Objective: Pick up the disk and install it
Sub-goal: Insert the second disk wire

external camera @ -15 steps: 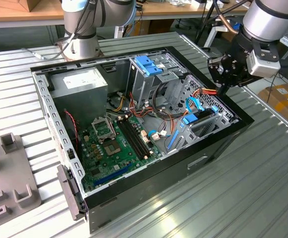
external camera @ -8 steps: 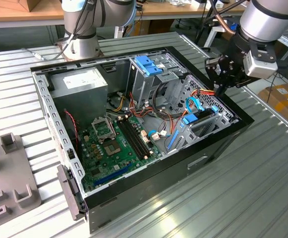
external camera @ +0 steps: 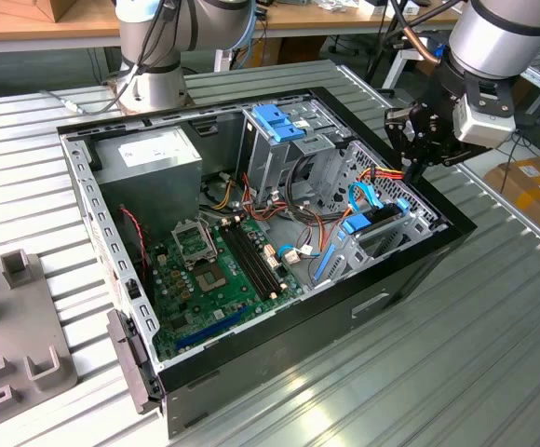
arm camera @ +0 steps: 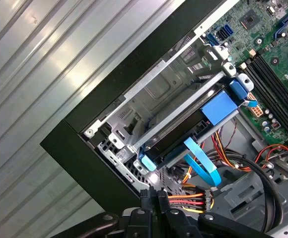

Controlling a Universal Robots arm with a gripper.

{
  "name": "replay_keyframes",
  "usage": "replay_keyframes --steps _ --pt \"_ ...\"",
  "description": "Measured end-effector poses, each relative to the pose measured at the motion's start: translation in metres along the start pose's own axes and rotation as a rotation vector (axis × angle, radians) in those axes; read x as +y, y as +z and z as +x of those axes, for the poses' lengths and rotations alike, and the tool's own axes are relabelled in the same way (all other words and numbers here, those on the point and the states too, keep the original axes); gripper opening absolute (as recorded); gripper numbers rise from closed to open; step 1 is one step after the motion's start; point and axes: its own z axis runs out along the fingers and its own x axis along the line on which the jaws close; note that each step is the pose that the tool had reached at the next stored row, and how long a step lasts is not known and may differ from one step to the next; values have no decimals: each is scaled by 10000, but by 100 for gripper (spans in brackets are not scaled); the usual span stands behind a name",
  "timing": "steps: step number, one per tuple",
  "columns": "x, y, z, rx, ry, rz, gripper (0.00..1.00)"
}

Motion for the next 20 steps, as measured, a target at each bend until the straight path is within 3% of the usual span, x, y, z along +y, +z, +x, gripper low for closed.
replay_keyframes --steps 4,6,15,16,20 --pt "0 0 0 0 1 0 16" --pt "0 2 -1 33 181 -16 16" --pt "6 32 -3 497 2684 -257 16" --pt "8 32 -5 531 2866 -275 16" --pt "53 18 -63 554 2991 -287 16"
